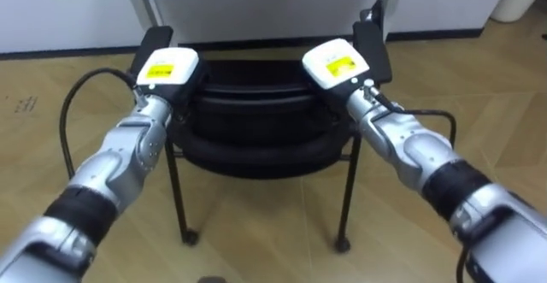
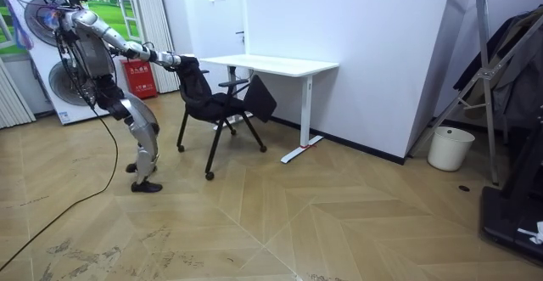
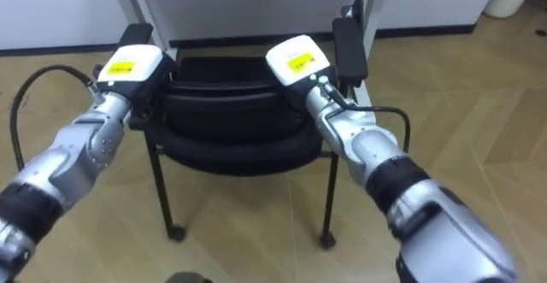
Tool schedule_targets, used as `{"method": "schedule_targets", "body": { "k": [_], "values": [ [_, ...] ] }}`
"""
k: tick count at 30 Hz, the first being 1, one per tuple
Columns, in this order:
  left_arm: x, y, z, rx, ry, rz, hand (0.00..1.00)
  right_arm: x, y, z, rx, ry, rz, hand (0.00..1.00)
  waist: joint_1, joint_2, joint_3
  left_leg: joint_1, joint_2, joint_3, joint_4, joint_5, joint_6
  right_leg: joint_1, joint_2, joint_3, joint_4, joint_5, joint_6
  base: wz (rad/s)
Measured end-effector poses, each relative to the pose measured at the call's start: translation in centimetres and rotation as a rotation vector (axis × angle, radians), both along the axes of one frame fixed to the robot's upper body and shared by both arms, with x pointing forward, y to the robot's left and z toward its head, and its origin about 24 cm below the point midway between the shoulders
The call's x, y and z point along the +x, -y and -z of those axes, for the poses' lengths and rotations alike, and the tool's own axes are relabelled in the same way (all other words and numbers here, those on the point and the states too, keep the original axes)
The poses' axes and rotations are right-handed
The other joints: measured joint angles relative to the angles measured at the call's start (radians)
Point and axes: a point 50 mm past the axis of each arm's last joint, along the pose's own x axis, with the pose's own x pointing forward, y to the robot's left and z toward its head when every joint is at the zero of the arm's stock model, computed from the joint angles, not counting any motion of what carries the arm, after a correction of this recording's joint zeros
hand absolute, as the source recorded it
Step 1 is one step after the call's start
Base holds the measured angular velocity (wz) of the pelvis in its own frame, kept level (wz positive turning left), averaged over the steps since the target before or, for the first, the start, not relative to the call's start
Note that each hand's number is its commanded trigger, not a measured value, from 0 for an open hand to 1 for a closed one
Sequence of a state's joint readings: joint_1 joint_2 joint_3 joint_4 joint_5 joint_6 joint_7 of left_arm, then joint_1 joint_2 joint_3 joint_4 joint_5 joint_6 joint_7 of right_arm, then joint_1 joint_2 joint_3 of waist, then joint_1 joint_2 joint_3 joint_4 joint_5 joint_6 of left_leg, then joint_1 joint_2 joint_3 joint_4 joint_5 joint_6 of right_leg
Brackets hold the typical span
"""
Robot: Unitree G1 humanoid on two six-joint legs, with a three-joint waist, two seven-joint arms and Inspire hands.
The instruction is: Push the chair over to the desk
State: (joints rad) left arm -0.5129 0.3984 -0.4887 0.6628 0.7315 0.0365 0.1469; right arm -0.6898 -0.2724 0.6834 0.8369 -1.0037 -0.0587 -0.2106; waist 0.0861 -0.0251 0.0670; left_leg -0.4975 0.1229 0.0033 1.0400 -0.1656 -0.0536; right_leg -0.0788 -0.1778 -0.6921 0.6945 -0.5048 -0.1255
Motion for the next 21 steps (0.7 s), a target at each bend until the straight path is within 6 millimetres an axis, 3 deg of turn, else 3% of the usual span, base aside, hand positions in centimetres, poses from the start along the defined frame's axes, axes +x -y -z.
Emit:
{"method": "schedule_targets", "body": {
  "k": [1,2,4,5,7,9,12,14,15,18,19,21],
  "values": [
    [-0.2,0.1,0.1,-0.002,0.000,0.003,1.00,-0.2,0.1,0.2,0.007,-0.007,-0.004,1.00,0.001,0.001,-0.0013,-0.012,-0.019,0.018,-0.105,0.000,0.000,0.009,-0.001,-0.002,-0.002,0.000,0.002,0.00],
    [-0.3,0.2,0.3,-0.003,-0.004,0.006,1.00,-0.4,0.3,0.4,0.010,-0.009,-0.005,1.00,0.000,0.005,-0.0081,-0.015,-0.046,0.024,-0.240,0.003,-0.002,0.012,-0.002,-0.007,-0.003,0.001,0.002,0.00],
    [-0.5,0.3,0.4,-0.007,-0.006,0.008,1.00,-0.5,0.5,0.5,0.012,-0.006,-0.013,1.00,0.007,0.011,-0.0136,-0.009,-0.074,0.031,-0.412,0.025,0.006,0.015,-0.002,-0.005,-0.003,0.003,0.000,-0.18],
    [-0.6,0.3,0.5,-0.008,-0.008,0.008,1.00,-0.6,0.6,0.6,0.013,-0.004,-0.015,1.00,0.014,0.014,-0.0125,0.001,-0.096,0.039,-0.487,0.059,0.012,0.020,-0.002,0.004,-0.003,0.006,-0.005,-0.24],
    [-0.6,0.4,0.4,-0.013,-0.006,0.012,1.00,-0.9,0.9,0.8,0.016,0.000,-0.014,1.00,0.021,0.017,-0.0137,0.016,-0.122,0.041,-0.541,0.103,0.022,0.032,-0.002,0.009,-0.003,0.003,0.000,-0.12],
    [-0.6,0.5,0.4,-0.013,-0.004,0.017,1.00,-1.0,1.2,0.8,0.021,0.004,-0.011,1.00,0.023,0.019,-0.0149,0.035,-0.130,0.047,-0.556,0.127,0.034,0.040,-0.002,0.015,-0.003,-0.003,0.011,-0.07],
    [-0.5,0.7,-0.1,-0.020,0.012,0.026,1.00,-1.1,1.5,0.4,0.033,0.034,-0.015,1.00,0.035,0.018,-0.0201,0.054,-0.139,0.045,-0.558,0.152,0.046,0.024,-0.001,0.062,0.000,-0.009,0.032,-0.27],
    [-0.5,0.5,-0.5,-0.018,0.026,0.030,1.00,-1.1,1.5,0.2,0.042,0.047,-0.021,1.00,0.045,0.009,-0.0253,0.056,-0.158,0.036,-0.554,0.190,0.090,0.022,-0.012,0.079,0.006,-0.021,0.051,-0.20],
    [-0.5,0.5,-0.6,-0.015,0.031,0.031,1.00,-1.1,1.5,0.1,0.046,0.048,-0.020,1.00,0.045,0.001,-0.0265,0.056,-0.164,0.040,-0.552,0.190,0.090,0.023,-0.019,0.082,0.007,-0.025,0.058,0.03],
    [-0.3,0.8,-1.3,-0.017,0.059,0.037,1.00,-1.0,1.8,-0.4,0.060,0.078,-0.016,1.00,0.037,-0.014,-0.0277,0.057,-0.187,0.058,-0.531,0.155,0.115,0.027,-0.037,0.092,0.000,-0.031,0.092,0.03],
    [-0.3,0.8,-1.4,-0.018,0.065,0.039,1.00,-1.0,1.9,-0.5,0.061,0.088,-0.017,1.00,0.046,-0.019,-0.0275,0.058,-0.188,0.079,-0.519,0.132,0.124,0.027,-0.044,0.110,0.002,-0.036,0.102,-0.20],
    [-0.3,1.0,-1.5,-0.020,0.067,0.043,1.00,-1.1,2.2,-0.6,0.060,0.092,-0.014,1.00,0.048,-0.025,-0.0294,0.065,-0.204,0.079,-0.503,0.092,0.130,0.043,-0.058,0.118,0.001,-0.044,0.121,-0.08]
  ]
}}
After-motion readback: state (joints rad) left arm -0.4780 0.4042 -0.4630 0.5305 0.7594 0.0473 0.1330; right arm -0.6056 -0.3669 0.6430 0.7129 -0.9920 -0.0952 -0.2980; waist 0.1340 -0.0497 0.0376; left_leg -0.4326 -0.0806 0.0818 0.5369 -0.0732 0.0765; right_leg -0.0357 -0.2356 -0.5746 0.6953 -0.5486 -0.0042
